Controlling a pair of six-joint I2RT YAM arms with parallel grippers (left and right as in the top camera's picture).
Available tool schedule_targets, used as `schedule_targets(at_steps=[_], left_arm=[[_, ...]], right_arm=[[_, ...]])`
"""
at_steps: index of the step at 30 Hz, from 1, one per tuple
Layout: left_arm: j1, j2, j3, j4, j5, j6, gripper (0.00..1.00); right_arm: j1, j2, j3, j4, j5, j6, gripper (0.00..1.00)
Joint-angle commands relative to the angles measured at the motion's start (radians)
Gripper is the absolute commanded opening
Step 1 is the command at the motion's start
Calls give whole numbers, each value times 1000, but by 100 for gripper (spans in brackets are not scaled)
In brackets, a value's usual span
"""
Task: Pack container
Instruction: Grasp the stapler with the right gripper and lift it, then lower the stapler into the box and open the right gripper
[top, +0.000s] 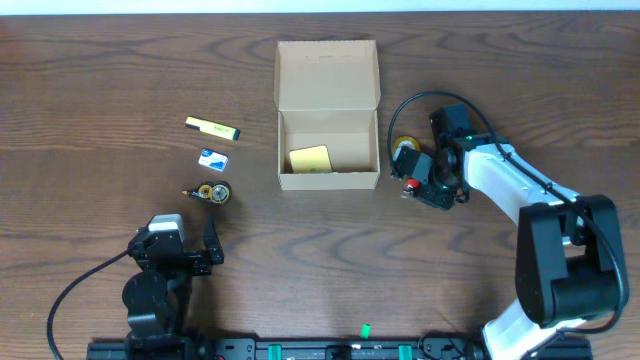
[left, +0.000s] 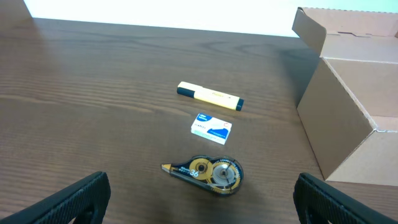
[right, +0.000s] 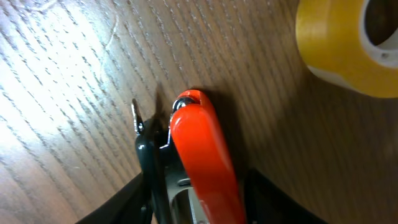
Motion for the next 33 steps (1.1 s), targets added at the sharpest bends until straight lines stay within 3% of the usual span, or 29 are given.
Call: schedule_targets(at_steps=[1,11,13,21,27,33], left_arm=[[-4,-6,-22,-6,-11,-6,95],[-4,-6,-22,-6,-11,-6,95],[-4,-6,-22,-6,-11,-6,95],[-4,-6,-22,-6,-11,-6,95],[-4,-6,-22,-6,-11,-6,95],[-4,-6,-22,-6,-11,-6,95]], right_arm=[[-4,24,-7,5,2,-8,40],[-3,24,-7,-2,0,0,15],[-3,24,-7,-10,-6,0,2],[-1,-8,38,-66,-7,240,1],[37,-101,296,-311,-32,310,2],[121,-128,576,-304,-35,307,1]])
